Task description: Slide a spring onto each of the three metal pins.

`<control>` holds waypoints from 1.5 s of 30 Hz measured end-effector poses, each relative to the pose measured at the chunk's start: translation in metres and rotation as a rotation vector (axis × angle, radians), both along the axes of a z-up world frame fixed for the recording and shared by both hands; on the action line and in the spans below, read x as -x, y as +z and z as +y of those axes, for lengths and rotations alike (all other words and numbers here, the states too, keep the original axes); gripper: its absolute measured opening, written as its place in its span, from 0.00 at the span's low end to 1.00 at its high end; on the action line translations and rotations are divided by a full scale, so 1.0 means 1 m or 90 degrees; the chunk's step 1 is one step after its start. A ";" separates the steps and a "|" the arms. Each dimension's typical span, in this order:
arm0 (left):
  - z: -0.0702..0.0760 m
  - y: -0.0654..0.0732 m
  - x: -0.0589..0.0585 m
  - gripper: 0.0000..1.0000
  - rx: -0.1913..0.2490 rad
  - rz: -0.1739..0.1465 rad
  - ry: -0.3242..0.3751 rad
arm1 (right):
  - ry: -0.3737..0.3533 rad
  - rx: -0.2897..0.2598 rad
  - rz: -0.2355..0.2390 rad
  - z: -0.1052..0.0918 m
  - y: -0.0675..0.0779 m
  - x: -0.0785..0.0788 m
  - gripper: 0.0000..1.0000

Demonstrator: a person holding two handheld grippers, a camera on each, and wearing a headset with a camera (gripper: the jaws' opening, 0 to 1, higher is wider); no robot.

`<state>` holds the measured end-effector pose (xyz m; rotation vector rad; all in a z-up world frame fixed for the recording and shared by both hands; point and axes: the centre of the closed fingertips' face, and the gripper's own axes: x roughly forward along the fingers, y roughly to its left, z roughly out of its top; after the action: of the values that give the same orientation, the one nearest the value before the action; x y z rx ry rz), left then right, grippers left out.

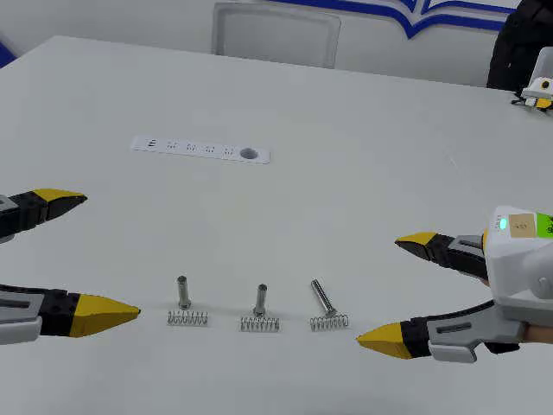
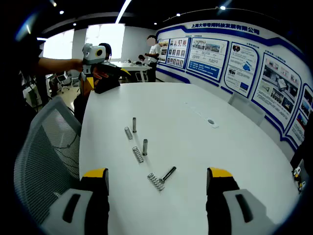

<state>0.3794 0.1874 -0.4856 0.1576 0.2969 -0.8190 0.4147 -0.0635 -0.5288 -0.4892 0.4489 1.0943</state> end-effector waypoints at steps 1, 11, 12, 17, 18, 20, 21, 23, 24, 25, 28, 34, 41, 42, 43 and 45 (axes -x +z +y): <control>0.000 0.000 0.000 1.00 0.000 0.001 0.000 | -0.002 0.000 0.001 -0.001 0.000 0.000 0.83; 0.001 -0.009 0.002 1.00 -0.018 0.012 -0.002 | -0.004 0.005 0.005 0.000 -0.002 0.000 0.83; 0.002 -0.010 0.002 1.00 -0.022 0.012 -0.002 | -0.001 0.011 0.001 0.000 -0.003 -0.001 0.83; 0.003 -0.011 0.004 1.00 -0.021 0.016 0.000 | -0.006 0.007 0.002 0.000 -0.001 -0.002 0.83; 0.003 -0.011 0.004 1.00 -0.021 0.017 0.000 | -0.007 0.006 0.002 0.000 0.000 -0.003 0.83; 0.004 -0.011 0.005 1.00 -0.022 0.017 0.001 | -0.009 0.005 0.001 0.000 0.000 -0.003 0.83; 0.003 -0.011 0.005 1.00 -0.023 0.017 0.001 | -0.009 0.005 0.002 0.000 -0.001 -0.004 0.83; 0.003 -0.010 0.006 1.00 -0.023 0.017 0.000 | -0.010 0.003 0.004 0.000 -0.001 -0.003 0.83; 0.003 -0.011 0.006 1.00 -0.024 0.017 0.000 | -0.010 0.001 0.005 0.001 -0.002 -0.002 0.83; 0.003 -0.011 0.006 1.00 -0.025 0.016 0.001 | -0.009 0.001 0.006 0.001 -0.002 -0.002 0.83; 0.004 -0.013 0.007 1.00 -0.030 0.020 0.001 | -0.009 0.003 0.008 0.001 -0.004 -0.001 0.83; 0.004 -0.015 0.010 0.99 -0.028 0.025 0.002 | -0.012 0.003 0.009 0.001 -0.005 -0.001 0.82; 0.002 -0.007 0.010 0.99 -0.002 0.017 0.003 | -0.009 0.007 0.016 0.004 -0.010 0.001 0.82; 0.003 -0.008 0.010 0.99 -0.004 0.017 0.006 | -0.010 0.007 0.016 0.004 -0.010 0.001 0.81; 0.004 -0.008 0.008 0.99 -0.006 0.017 0.010 | -0.011 0.007 0.014 0.004 -0.010 0.000 0.81; 0.006 -0.009 0.008 0.99 -0.003 0.019 0.014 | -0.014 0.004 0.014 0.005 -0.010 -0.001 0.80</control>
<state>0.3715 0.1932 -0.4943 0.1463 0.3278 -0.7995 0.4161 -0.0587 -0.5388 -0.4772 0.4762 1.0780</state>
